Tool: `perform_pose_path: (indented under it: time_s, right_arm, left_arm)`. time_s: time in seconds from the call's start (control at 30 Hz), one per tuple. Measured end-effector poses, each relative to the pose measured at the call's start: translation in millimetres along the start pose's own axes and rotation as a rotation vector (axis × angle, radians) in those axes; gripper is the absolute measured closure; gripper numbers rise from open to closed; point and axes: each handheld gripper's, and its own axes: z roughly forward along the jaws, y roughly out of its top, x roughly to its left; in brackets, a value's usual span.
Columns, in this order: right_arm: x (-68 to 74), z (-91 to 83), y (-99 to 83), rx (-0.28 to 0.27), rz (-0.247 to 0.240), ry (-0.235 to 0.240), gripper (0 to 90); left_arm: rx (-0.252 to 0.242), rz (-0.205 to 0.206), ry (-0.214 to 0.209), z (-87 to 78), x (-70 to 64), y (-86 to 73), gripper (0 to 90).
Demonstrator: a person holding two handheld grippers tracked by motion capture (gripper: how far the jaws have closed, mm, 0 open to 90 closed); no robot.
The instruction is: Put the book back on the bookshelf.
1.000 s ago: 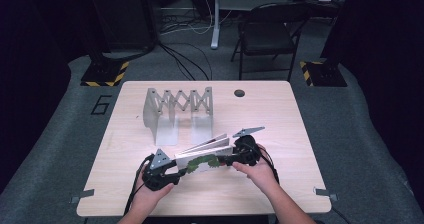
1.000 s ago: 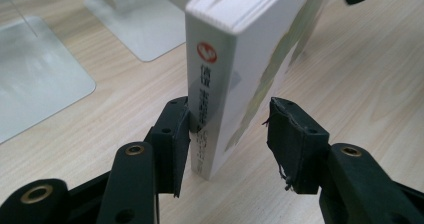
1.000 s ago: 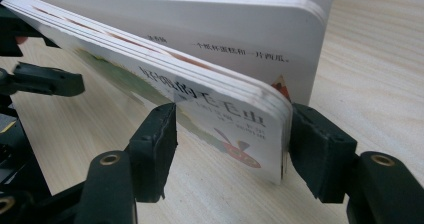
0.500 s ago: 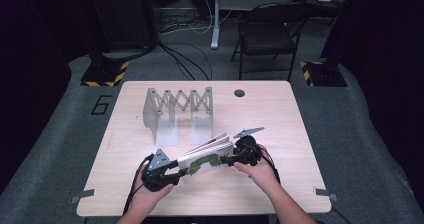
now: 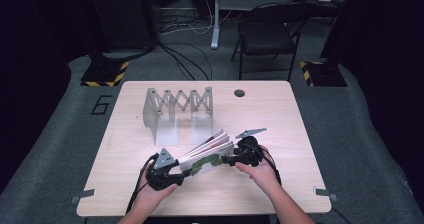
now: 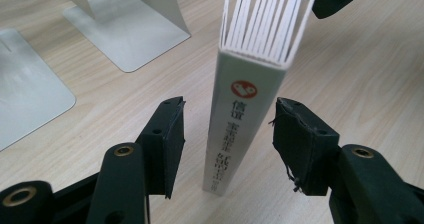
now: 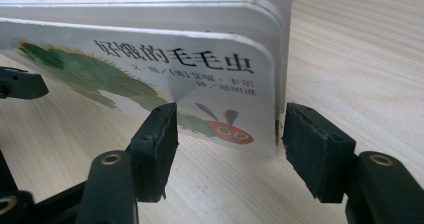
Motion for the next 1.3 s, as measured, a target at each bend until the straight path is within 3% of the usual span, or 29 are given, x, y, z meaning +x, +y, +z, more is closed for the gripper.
perform_pose_path:
  time_s: [0.3, 0.43, 0.6, 0.67, 0.83, 1.03, 1.3]
  right_arm:
    - [-5.9, -5.9, -5.5, -0.033, 0.048, -0.021, 40.2]
    - [-8.2, -7.6, -7.9, -0.042, 0.069, -0.030, 42.0]
    - [-8.7, -5.7, -9.3, -0.040, 0.058, -0.034, 45.9]
    - [-6.9, -5.4, -9.3, -0.028, 0.065, -0.038, 46.5]
    - [-6.9, -4.3, -9.5, -0.031, 0.058, -0.041, 47.3]
    - [-6.8, -2.7, -8.9, -0.031, 0.065, -0.039, 48.4]
    - [-7.3, -2.0, -8.5, -0.025, 0.061, -0.040, 48.6]
  left_arm:
    - [-0.002, 0.009, -0.037, 10.5, -0.1, 8.2, 46.7]
    - [-0.028, 0.017, -0.044, 11.8, -1.9, 13.5, 48.6]
    - [-0.027, 0.048, -0.058, 15.5, -6.0, 19.3, 50.2]
    - [-0.023, 0.061, -0.046, 18.7, -7.4, 19.6, 49.8]
    - [-0.028, 0.050, -0.040, 22.9, -7.2, 20.4, 51.4]
    - [-0.020, 0.038, -0.064, 26.4, -5.4, 22.8, 51.6]
    - [-0.012, 0.051, -0.075, 30.0, -4.3, 24.8, 52.5]
